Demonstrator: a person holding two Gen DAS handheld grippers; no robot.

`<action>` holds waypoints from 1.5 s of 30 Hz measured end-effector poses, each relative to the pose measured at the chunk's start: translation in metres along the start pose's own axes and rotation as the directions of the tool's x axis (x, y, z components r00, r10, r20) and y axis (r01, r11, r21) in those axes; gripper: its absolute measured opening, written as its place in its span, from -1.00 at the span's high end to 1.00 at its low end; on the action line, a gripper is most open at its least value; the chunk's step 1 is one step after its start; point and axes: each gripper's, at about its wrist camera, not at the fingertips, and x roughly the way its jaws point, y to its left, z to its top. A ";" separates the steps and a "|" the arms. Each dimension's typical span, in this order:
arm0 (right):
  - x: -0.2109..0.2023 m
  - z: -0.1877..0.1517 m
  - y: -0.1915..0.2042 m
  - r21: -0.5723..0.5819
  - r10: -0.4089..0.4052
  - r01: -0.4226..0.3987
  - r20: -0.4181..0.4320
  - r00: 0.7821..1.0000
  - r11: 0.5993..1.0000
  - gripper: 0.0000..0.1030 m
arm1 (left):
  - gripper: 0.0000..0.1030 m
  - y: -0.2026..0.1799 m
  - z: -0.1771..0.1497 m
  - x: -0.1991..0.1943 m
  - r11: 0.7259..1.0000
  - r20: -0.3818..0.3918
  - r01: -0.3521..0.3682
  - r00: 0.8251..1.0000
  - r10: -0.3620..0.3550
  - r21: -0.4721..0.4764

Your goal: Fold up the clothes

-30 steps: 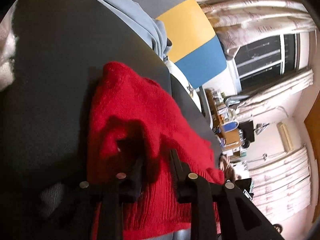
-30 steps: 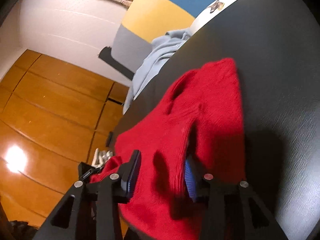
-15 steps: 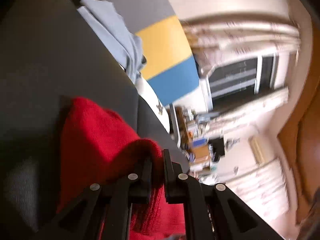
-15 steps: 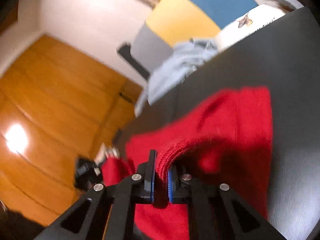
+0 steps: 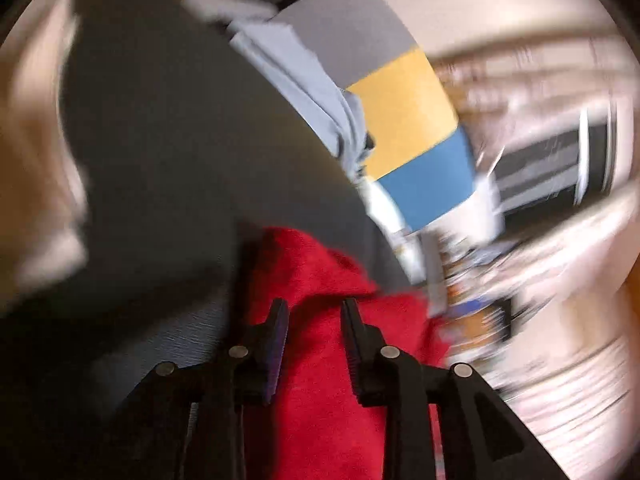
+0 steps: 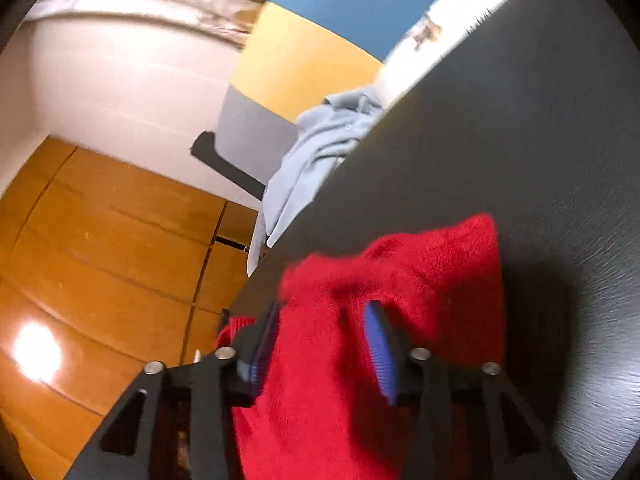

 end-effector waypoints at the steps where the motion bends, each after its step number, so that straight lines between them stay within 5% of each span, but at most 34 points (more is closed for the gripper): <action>1: -0.011 -0.001 0.006 -0.051 -0.029 0.030 0.018 0.999 0.998 0.06 | 0.47 -0.006 -0.004 -0.002 0.995 -0.008 -0.050 0.999 0.051 0.084; 4: -0.030 -0.004 0.024 -0.195 -0.153 0.164 0.067 0.986 0.967 0.06 | 0.46 -0.028 -0.019 0.008 0.941 -0.013 -0.157 0.986 0.168 0.300; 6: -0.028 -0.005 0.035 -0.307 -0.260 0.274 0.089 0.962 0.911 0.06 | 0.46 -0.045 -0.028 0.015 0.870 0.015 -0.214 0.973 0.231 0.445; 11: 0.023 -0.010 0.049 -0.526 -0.466 0.430 0.070 0.882 0.734 0.06 | 0.35 -0.085 -0.048 0.030 0.624 0.091 -0.265 0.950 0.297 0.735; 16: 0.058 -0.017 0.036 -0.614 -0.583 0.491 0.062 0.810 0.617 0.05 | 0.27 -0.118 -0.058 0.050 0.385 0.103 -0.224 0.944 0.312 0.895; 21: 0.052 -0.013 0.026 -0.568 -0.549 0.478 0.055 0.834 0.670 -0.04 | 0.22 -0.136 -0.057 0.071 0.276 0.069 -0.162 0.945 0.320 0.947; 24: 0.051 -0.011 0.020 -0.547 -0.508 0.447 0.046 0.860 0.708 -0.24 | 0.22 -0.136 -0.046 0.077 0.289 0.042 -0.141 0.946 0.322 0.947; 26: 0.054 -0.013 0.020 -0.554 -0.499 0.439 0.048 0.866 0.708 -0.38 | 0.24 -0.131 -0.035 0.082 0.369 -0.005 -0.122 0.946 0.324 0.921; 27: 0.053 -0.016 0.022 -0.563 -0.501 0.439 0.051 0.864 0.700 -0.41 | 0.47 -0.127 -0.028 0.084 0.423 -0.024 -0.124 0.944 0.328 0.898; 28: 0.051 -0.020 0.023 -0.572 -0.504 0.440 0.053 0.862 0.692 -0.47 | 0.68 -0.118 -0.016 0.085 0.526 -0.047 -0.132 0.948 0.314 0.840; 30: 0.053 -0.021 0.026 -0.579 -0.510 0.443 0.055 0.858 0.684 -0.51 | 0.77 -0.097 0.009 0.071 0.763 -0.091 -0.071 0.982 0.168 0.642; 31: 0.052 -0.021 0.026 -0.576 -0.511 0.446 0.056 0.858 0.685 -0.52 | 0.78 -0.086 0.020 0.065 0.851 -0.096 -0.032 0.991 0.096 0.523; 33: 0.052 -0.020 0.025 -0.569 -0.514 0.451 0.057 0.856 0.687 -0.52 | 0.79 -0.059 0.027 0.058 0.945 -0.087 -0.003 0.996 0.033 0.326; 36: 0.053 -0.017 0.022 -0.555 -0.516 0.457 0.058 0.855 0.695 -0.52 | 0.60 -0.039 0.015 0.053 0.975 -0.084 -0.013 0.996 0.032 0.222; 41: 0.052 -0.019 0.025 -0.563 -0.521 0.454 0.046 0.852 0.691 -0.54 | 0.31 -0.052 -0.011 0.045 0.939 -0.109 -0.052 0.990 0.094 0.339; 43: 0.052 -0.020 0.027 -0.572 -0.533 0.457 0.041 0.845 0.681 -0.54 | 0.38 -0.059 -0.019 0.042 0.912 -0.123 -0.072 0.983 0.132 0.403; 45: 0.054 -0.023 0.032 -0.595 -0.557 0.478 0.061 0.828 0.646 -0.42 | 0.69 -0.065 -0.025 0.038 0.884 -0.131 -0.090 0.977 0.167 0.458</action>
